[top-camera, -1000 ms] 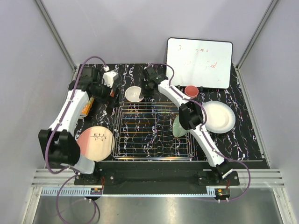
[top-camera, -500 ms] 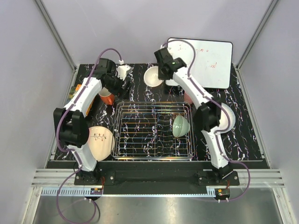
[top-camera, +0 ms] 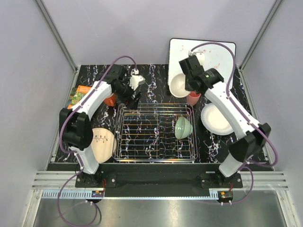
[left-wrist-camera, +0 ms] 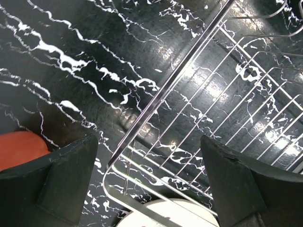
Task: Load the mixed dishes into the dish rack
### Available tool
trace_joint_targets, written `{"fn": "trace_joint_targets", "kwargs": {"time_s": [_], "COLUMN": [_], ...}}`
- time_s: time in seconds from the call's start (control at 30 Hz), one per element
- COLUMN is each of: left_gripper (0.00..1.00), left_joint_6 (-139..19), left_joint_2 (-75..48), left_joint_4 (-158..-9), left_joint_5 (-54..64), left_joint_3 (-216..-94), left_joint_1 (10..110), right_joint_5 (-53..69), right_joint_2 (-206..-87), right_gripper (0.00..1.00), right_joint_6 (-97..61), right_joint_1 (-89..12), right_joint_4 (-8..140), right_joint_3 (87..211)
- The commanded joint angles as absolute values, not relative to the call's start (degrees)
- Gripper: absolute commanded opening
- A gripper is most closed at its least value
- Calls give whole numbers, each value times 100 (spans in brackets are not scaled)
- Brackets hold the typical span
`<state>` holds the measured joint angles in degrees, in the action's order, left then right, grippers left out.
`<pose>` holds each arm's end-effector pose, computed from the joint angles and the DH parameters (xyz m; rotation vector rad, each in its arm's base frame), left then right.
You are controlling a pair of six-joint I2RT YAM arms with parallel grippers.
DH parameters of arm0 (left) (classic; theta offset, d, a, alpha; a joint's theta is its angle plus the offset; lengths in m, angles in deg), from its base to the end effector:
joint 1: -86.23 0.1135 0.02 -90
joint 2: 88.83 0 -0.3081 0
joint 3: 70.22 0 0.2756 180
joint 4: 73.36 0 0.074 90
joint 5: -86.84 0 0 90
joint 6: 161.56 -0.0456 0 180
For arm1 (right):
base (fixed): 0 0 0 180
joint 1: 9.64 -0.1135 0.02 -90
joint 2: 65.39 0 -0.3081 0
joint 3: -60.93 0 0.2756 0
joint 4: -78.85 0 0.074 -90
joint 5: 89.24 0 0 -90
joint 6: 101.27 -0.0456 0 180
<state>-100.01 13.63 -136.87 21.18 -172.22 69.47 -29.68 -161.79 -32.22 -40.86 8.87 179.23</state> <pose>0.3898 -0.1370 0.3083 1.1219 2.3565 -0.4979 0.3419 0.1802 0.4382 0.0323 2.2728 -0.1716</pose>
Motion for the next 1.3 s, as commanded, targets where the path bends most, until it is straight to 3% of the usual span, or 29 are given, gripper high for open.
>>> {"fn": "trace_joint_targets", "kwargs": {"time_s": [0.0,0.2,0.3,0.6,0.77,0.97,1.07,1.17,1.27], "left_gripper": [91,87,82,32,26,27,34,53,59], "left_joint_6": [-10109,-10039,-9952,-9416,-8994,-8984,-9176,-9388,-9669], "left_joint_2": [1707,2288,2463,2886,2895,2798,2685,2526,2237], "left_joint_4": [-13603,-13568,-13445,-13024,-12567,-12434,-12434,-12443,-12505], "left_joint_5": [1689,1390,1337,661,240,361,335,343,527], "left_joint_3": [-17568,-17885,-17973,-18412,-18396,-18158,-18018,-17859,-17561], "left_joint_1": [6812,6715,6715,6742,6830,6847,6847,6847,6847], "right_joint_5": [-3071,-1983,-2051,-1998,-2771,-3623,-4219,-4878,-5494], "right_joint_2": [-15119,-14336,-14037,-13982,-14634,-14572,-14713,-14906,-15222], "right_gripper": [0,0,0,0,0,0,0,0,0], "right_joint_6": [-3482,-3807,-3807,-3763,-4237,-4352,-4440,-4589,-4703], "right_joint_1": [-4119,-4145,-4207,-4400,-5303,-5420,-5437,-5429,-5429], "right_joint_4": [950,99,-139,-1227,-2530,-2662,-2654,-2653,-2636], "right_joint_3": [17240,17053,16983,17070,17414,16992,17009,17018,16861]}}
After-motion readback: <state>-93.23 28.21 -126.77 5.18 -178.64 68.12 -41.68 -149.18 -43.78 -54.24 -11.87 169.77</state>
